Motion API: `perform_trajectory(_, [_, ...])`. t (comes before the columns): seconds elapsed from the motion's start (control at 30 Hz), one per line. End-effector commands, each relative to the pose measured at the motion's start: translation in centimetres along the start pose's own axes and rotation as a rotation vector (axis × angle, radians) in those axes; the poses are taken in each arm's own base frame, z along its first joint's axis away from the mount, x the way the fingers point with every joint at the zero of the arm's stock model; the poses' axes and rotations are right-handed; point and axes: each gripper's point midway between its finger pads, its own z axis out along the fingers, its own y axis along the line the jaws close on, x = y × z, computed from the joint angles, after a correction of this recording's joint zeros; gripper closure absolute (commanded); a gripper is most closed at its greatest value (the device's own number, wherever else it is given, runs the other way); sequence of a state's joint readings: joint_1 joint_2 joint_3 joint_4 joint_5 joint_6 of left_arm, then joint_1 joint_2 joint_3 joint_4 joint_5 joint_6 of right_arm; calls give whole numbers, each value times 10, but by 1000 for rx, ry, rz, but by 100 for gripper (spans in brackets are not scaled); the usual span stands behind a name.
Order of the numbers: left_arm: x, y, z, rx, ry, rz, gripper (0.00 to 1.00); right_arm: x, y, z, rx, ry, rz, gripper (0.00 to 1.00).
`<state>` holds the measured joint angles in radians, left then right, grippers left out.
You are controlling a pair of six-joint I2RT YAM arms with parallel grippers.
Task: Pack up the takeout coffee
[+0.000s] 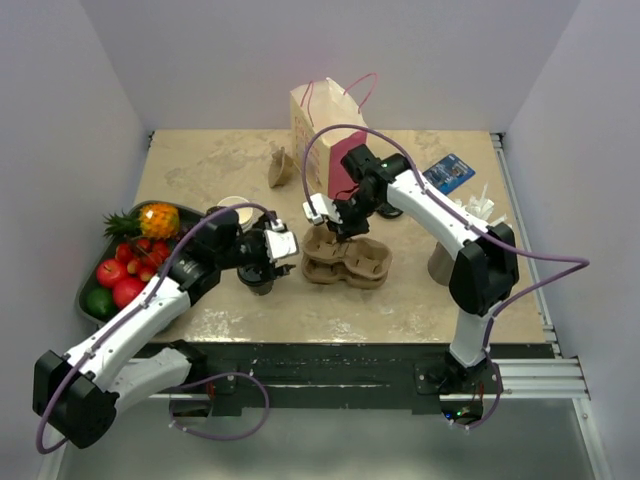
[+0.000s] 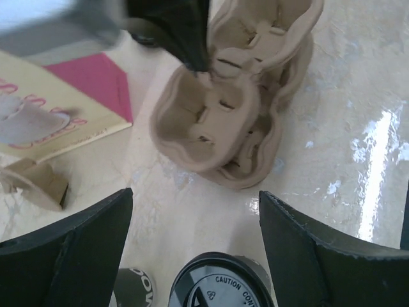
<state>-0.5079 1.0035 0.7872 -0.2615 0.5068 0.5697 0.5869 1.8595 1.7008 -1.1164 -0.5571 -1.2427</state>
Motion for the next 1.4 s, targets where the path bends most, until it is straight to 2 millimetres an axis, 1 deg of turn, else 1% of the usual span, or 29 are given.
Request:
perform_trajectory(0.0, [-11, -28, 1, 91, -75, 233, 16, -17, -4, -10, -1, -81, 60, 100])
perform_trajectory(0.03, [-9, -39, 4, 119, -78, 261, 16, -15, -2, -8, -17, -79, 73, 100])
perform_trajectory(0.1, [-9, -47, 8, 152, -92, 310, 16, -15, 0, -2, -36, -89, 98, 100])
perform_trajectory(0.13, [-6, -56, 12, 179, -98, 324, 15, -15, -2, 0, -33, -98, 111, 100])
perform_trajectory(0.17, [-12, -56, 17, 170, -126, 353, 15, -16, -2, 1, -35, -104, 130, 100])
perform_trajectory(0.2, [-9, -59, 25, 178, -126, 359, 15, -18, -1, 3, -42, -115, 133, 100])
perform_trajectory(0.23, [-11, -66, 31, 194, -141, 376, 14, -18, -3, 4, -37, -124, 135, 100])
perform_trajectory(0.27, [-22, -62, 38, 170, -181, 415, 14, -20, -4, 4, -32, -129, 147, 100])
perform_trajectory(0.3, [-21, -62, 48, 169, -180, 432, 14, -20, -4, 5, -32, -133, 155, 100])
perform_trajectory(0.33, [-26, -65, 53, 173, -196, 454, 13, -20, -6, 6, -27, -136, 160, 100])
perform_trajectory(0.37, [-36, -62, 58, 153, -228, 481, 13, -20, -6, 6, -28, -137, 171, 100])
perform_trajectory(0.43, [-37, -66, 70, 175, -237, 498, 13, -21, -6, 5, -21, -142, 179, 100])
perform_trajectory(0.47, [-42, -66, 75, 172, -256, 520, 13, -21, -6, 6, -19, -142, 188, 100])
perform_trajectory(0.5, [-39, -68, 82, 187, -255, 520, 13, -21, -5, 7, -22, -143, 190, 100])
perform_trajectory(0.57, [-45, -71, 90, 192, -283, 545, 13, -21, -7, 7, -17, -145, 202, 100])
perform_trajectory(0.6, [-42, -75, 97, 210, -280, 541, 13, -22, -7, 7, -15, -146, 203, 100])
perform_trajectory(0.67, [-46, -77, 103, 214, -295, 555, 13, -22, -8, 5, -10, -148, 207, 100])
perform_trajectory(0.7, [-43, -80, 109, 227, -290, 553, 13, -24, -8, 5, -7, -153, 206, 100])
perform_trajectory(0.77, [-45, -82, 113, 232, -297, 561, 13, -27, -10, 3, 3, -158, 210, 100])
perform_trajectory(0.97, [-27, -90, 126, 278, -254, 520, 13, -32, -14, -5, 23, -166, 203, 100])
perform_trajectory(1.03, [-23, -90, 128, 277, -238, 501, 13, -35, -14, -10, 29, -170, 204, 100])
perform_trajectory(1.1, [-13, -93, 131, 286, -213, 474, 13, -36, -15, -16, 33, -176, 205, 100])
perform_trajectory(1.2, [-6, -95, 133, 286, -202, 452, 13, -38, -17, -24, 40, -183, 212, 100])
perform_trajectory(1.27, [-3, -97, 136, 291, -200, 434, 13, -40, -17, -29, 37, -200, 227, 100])
perform_trajectory(1.3, [-2, -97, 136, 292, -196, 425, 13, -40, -22, -35, 52, -212, 233, 100])
perform_trajectory(1.37, [0, -99, 139, 294, -194, 403, 13, -41, -23, -39, 42, -236, 262, 100])
